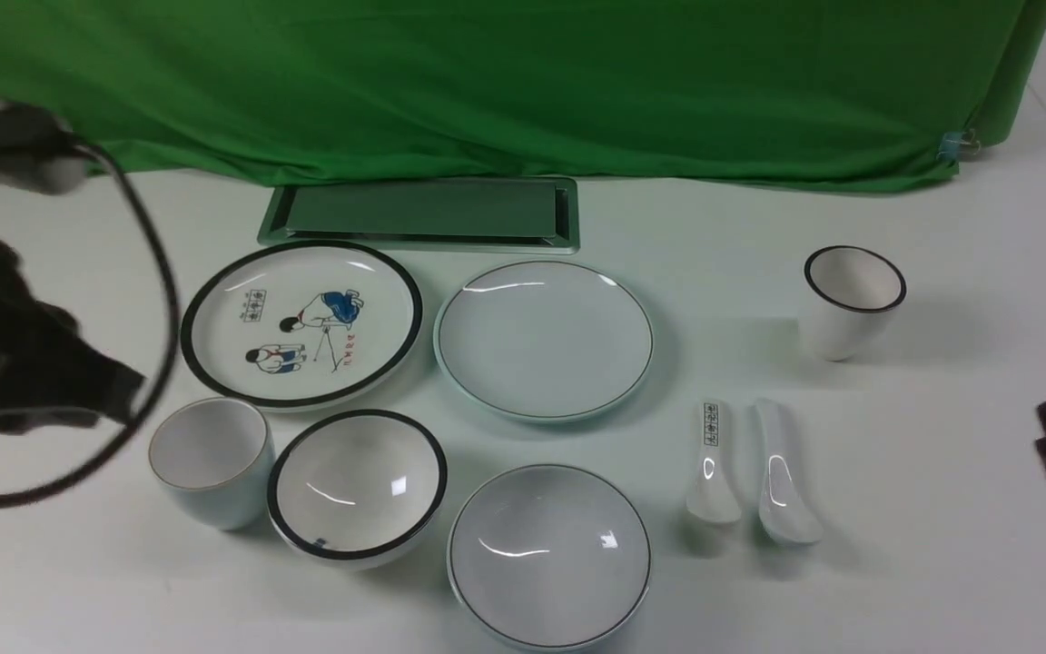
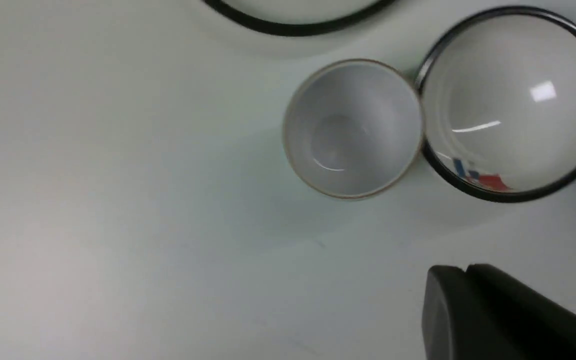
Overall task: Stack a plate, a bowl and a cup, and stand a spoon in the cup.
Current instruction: Use the right arm to grab a blue rice bowl
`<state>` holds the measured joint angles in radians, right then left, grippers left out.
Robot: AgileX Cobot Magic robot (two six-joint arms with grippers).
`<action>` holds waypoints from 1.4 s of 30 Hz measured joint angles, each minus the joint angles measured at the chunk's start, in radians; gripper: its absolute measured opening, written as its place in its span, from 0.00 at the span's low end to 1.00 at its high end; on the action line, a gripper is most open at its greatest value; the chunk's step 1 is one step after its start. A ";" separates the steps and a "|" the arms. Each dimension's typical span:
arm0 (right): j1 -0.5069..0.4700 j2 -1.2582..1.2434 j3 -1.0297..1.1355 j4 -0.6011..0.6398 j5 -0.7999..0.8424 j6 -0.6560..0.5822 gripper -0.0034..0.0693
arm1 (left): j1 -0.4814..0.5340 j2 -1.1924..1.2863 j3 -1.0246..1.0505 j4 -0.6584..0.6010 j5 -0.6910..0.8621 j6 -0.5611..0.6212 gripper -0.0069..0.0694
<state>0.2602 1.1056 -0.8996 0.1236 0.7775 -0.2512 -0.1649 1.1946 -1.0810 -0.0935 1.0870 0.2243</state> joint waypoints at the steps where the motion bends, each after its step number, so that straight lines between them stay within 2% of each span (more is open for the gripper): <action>1: 0.040 0.032 -0.011 0.001 0.005 -0.011 0.07 | -0.056 0.029 0.000 -0.003 0.000 0.011 0.06; 2: 0.048 0.038 -0.014 0.001 0.006 -0.013 0.07 | -0.056 0.029 0.000 -0.003 0.000 0.011 0.06; 4: 0.146 0.111 -0.042 0.003 0.013 -0.027 0.07 | -0.141 0.075 0.000 -0.004 -0.013 0.017 0.06; 8: 0.267 0.271 -0.136 0.008 0.047 -0.027 0.09 | -0.254 0.113 0.000 -0.004 -0.114 0.024 0.06; 11: 0.298 0.363 -0.210 0.009 0.072 -0.016 0.13 | -0.277 0.115 0.000 -0.005 -0.162 0.028 0.07; 12: 0.310 0.396 -0.238 0.009 0.081 -0.008 0.17 | -0.280 0.115 0.000 -0.008 -0.173 0.029 0.07; 15: 0.348 0.526 -0.345 0.010 0.090 -0.002 0.41 | -0.283 0.115 -0.002 -0.007 -0.185 0.031 0.07; 16: 0.353 0.545 -0.356 0.010 0.090 -0.002 0.44 | -0.283 0.115 -0.002 -0.005 -0.185 0.032 0.08; 17: 0.378 0.594 -0.397 0.010 0.085 -0.002 0.59 | -0.283 0.115 -0.002 -0.003 -0.185 0.032 0.08; 18: 0.393 0.620 -0.414 0.012 0.076 -0.002 0.66 | -0.283 0.115 -0.002 -0.003 -0.185 0.032 0.08; 22: 0.434 0.700 -0.438 0.018 0.021 0.005 0.78 | -0.283 0.115 -0.002 0.008 -0.187 0.036 0.08; 25: 0.441 0.755 -0.439 0.017 0.002 0.016 0.80 | -0.283 0.115 -0.002 0.023 -0.190 0.036 0.08; 28: 0.442 0.788 -0.439 0.017 -0.012 0.018 0.80 | -0.283 0.115 -0.002 0.023 -0.191 0.036 0.08; 30: 0.443 0.816 -0.439 0.017 -0.028 0.018 0.71 | -0.283 0.115 -0.002 0.025 -0.192 0.036 0.08; 31: 0.443 0.823 -0.439 0.017 -0.033 0.018 0.66 | -0.283 0.115 -0.002 0.025 -0.192 0.036 0.08; 33: 0.444 0.832 -0.439 0.020 -0.041 0.018 0.47 | -0.283 0.115 -0.002 0.025 -0.192 0.036 0.08; 34: 0.444 0.831 -0.439 0.026 -0.041 0.016 0.32 | -0.283 0.115 -0.002 0.025 -0.192 0.036 0.08; 35: 0.444 0.831 -0.442 0.039 -0.039 0.017 0.23 | -0.283 0.115 -0.002 0.025 -0.192 0.036 0.08; 36: 0.444 0.828 -0.453 0.052 -0.024 -0.002 0.18 | -0.283 0.115 -0.002 0.025 -0.192 0.036 0.08; 42: 0.415 0.819 -0.571 0.049 0.119 -0.076 0.15 | -0.284 0.115 -0.002 0.036 -0.191 0.036 0.08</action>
<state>0.6748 1.9246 -1.4711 0.1728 0.8962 -0.3269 -0.4485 1.3099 -1.0829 -0.0573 0.8957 0.2602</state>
